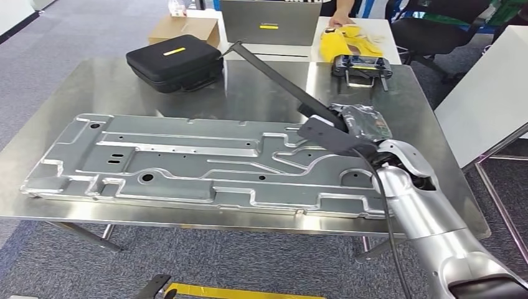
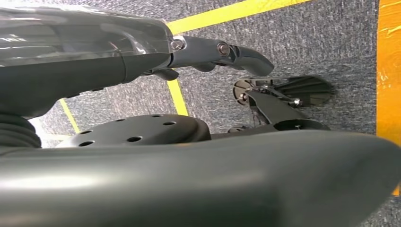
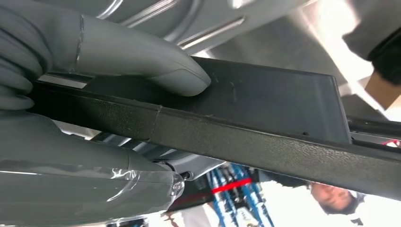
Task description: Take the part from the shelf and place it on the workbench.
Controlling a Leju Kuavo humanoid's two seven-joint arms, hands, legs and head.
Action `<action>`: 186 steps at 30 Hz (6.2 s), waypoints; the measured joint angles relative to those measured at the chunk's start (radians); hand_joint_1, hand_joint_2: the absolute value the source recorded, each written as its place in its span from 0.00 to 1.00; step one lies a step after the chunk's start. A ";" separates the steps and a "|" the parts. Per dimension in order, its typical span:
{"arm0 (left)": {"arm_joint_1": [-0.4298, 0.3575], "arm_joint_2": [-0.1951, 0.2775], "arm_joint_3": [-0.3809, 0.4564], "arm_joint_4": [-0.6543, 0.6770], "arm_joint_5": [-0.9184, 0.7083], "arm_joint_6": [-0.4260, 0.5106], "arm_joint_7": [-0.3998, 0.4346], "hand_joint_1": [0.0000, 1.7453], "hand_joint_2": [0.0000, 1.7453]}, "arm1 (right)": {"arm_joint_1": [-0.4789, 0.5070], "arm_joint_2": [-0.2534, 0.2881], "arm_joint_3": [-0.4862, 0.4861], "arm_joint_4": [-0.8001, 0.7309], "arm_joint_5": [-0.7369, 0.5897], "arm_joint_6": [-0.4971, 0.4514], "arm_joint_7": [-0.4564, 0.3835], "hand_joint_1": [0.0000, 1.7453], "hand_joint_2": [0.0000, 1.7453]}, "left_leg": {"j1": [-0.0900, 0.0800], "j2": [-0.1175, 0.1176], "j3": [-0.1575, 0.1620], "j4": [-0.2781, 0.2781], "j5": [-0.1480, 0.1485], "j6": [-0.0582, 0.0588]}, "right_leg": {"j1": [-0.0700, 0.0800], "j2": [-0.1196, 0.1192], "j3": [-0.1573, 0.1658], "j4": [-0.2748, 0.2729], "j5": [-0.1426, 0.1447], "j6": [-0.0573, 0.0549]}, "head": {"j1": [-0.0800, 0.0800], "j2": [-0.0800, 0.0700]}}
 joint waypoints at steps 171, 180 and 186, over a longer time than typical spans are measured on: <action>0.045 0.012 0.155 -0.002 0.161 0.063 -0.088 0.00 0.00 | 1.093 0.317 -1.223 -0.620 -0.214 0.433 -0.437 0.00 0.00 | -0.018 0.023 0.037 -0.052 0.023 0.020 | 0.018 -0.004 0.068 -0.039 0.019 -0.027 | 0.000 0.000; 0.046 0.016 0.150 -0.002 0.147 0.063 -0.076 0.00 0.00 | 0.947 0.316 -1.444 -0.204 0.181 0.392 -0.529 0.00 0.00 | -0.008 0.016 -0.031 0.211 -0.157 -0.023 | 0.010 -0.018 -0.033 -0.046 0.087 -0.050 | -0.006 0.000; 0.042 0.023 0.150 -0.002 0.154 0.059 -0.079 0.00 0.00 | 0.855 0.289 -1.535 0.128 0.373 0.211 -0.542 0.00 0.00 | -0.009 0.015 0.186 -0.065 -0.068 -0.016 | 0.012 -0.018 -0.122 0.004 0.129 -0.030 | -0.006 0.000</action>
